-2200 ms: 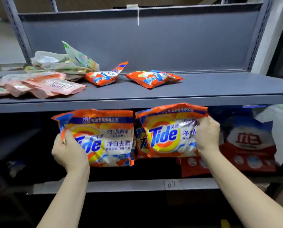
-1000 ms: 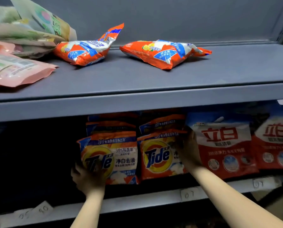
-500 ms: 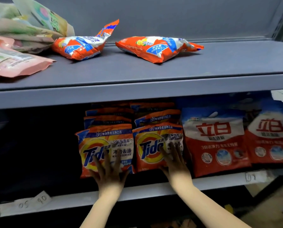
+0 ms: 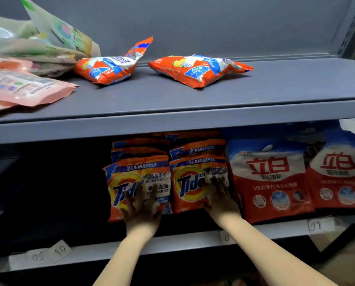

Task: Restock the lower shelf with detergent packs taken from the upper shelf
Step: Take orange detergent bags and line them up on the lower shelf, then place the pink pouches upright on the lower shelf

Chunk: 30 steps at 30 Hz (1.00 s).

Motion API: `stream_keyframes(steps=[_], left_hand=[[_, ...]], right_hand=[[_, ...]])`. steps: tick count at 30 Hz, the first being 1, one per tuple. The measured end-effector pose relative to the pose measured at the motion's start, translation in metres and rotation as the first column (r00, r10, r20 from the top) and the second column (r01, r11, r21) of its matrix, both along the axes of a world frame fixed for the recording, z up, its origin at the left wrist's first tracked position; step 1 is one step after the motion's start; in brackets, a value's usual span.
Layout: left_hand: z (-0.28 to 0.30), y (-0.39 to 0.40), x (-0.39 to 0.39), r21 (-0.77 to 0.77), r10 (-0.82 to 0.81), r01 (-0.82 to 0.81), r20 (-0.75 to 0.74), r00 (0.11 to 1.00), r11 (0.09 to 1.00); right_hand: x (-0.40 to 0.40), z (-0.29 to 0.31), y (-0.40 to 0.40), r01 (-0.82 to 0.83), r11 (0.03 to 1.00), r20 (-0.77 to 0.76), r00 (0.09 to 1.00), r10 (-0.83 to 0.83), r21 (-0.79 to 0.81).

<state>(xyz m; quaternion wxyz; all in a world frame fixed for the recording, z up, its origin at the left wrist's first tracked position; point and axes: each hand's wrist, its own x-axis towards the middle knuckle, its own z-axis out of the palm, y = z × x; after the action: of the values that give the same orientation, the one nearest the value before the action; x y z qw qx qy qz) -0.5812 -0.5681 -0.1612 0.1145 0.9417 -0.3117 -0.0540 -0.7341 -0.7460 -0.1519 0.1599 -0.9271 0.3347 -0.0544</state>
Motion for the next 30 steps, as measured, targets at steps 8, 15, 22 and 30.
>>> stream_keyframes(steps=[8, 15, 22, 30], left_hand=[[0.053, 0.006, -0.022, -0.179, 0.066, -0.065, 0.001, 0.998, 0.982], [0.114, 0.03, -0.075, -0.253, 0.015, 0.024, 0.154, 0.988, 0.967], [0.22, 0.07, -0.118, -0.538, 0.054, 0.129, 0.311, 0.949, 0.833], [0.314, 0.055, -0.079, -0.743, 0.219, 0.162, 0.386, 0.896, 0.649]], right_hand=[[-0.021, 0.055, 0.006, -0.034, 0.989, 0.018, 0.999, 0.032, 0.142], [-0.066, 0.127, 0.04, -0.099, 0.995, 0.136, 0.986, 0.096, 0.017], [-0.102, 0.213, 0.078, -0.239, 0.97, 0.459, 0.857, 0.234, -0.048], [-0.089, 0.286, 0.072, -0.074, 0.977, 0.736, 0.647, 0.198, -0.198]])
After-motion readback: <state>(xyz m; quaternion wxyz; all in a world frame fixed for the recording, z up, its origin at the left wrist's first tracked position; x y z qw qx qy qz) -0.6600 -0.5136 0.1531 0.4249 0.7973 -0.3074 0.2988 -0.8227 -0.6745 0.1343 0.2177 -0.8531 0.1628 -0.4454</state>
